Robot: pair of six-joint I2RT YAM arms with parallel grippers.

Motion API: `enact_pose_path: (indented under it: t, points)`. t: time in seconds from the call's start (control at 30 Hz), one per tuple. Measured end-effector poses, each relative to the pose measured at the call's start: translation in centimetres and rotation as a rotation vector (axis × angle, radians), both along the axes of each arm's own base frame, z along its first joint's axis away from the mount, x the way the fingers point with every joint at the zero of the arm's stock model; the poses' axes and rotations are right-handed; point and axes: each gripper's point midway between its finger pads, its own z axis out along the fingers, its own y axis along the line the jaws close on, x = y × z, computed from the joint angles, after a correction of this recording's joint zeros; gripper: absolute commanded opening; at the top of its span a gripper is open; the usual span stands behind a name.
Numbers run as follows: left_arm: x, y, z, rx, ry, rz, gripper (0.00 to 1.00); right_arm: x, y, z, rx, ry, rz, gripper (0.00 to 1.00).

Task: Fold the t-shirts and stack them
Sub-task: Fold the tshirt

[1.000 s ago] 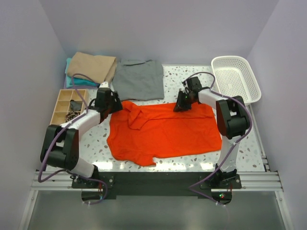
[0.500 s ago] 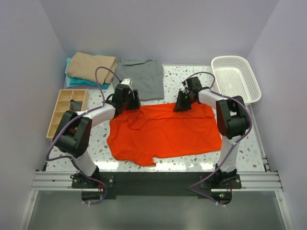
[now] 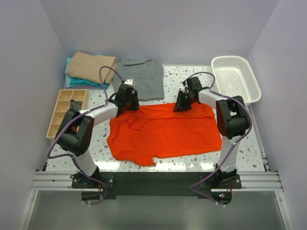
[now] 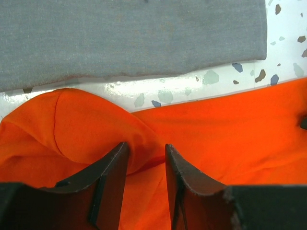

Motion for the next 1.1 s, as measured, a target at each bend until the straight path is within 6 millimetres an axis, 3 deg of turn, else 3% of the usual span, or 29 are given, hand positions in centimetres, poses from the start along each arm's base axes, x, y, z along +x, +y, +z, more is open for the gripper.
enact_pose_path:
  t: [0.13,0.23,0.37,0.57,0.6,0.8,0.9,1.1]
  points:
    - [-0.4,0.2,-0.6,0.018,0.022,0.005,0.42,0.0,0.0,0.0,0.000,0.000,0.000,0.28]
    - [-0.6,0.5,-1.1,0.034,0.039,0.011,0.49,0.0,0.0,0.0,0.000,0.000,0.000,0.29]
    - [-0.9,1.0,-1.7,0.059,0.060,0.024,0.48,0.0,0.0,0.0,0.001,-0.001,0.000,0.29]
    - [-0.9,1.2,-1.7,0.071,0.058,0.030,0.10,0.0,0.0,0.0,0.001,0.000,0.001,0.29]
    - [-0.9,1.2,-1.7,0.071,0.057,0.031,0.00,0.0,0.0,0.0,0.001,0.000,0.001,0.29]
    - [-1.1,2.0,-1.7,0.103,0.061,0.055,0.00,0.0,0.0,0.0,0.002,-0.001,0.000,0.29]
    - [-1.5,3.2,-0.4,0.130,0.047,0.092,0.00,0.0,0.0,0.0,0.002,0.000,0.000,0.29]
    - [-2.6,6.2,4.5,0.131,-0.046,0.184,0.00,0.0,0.0,0.0,0.002,-0.001,-0.001,0.28]
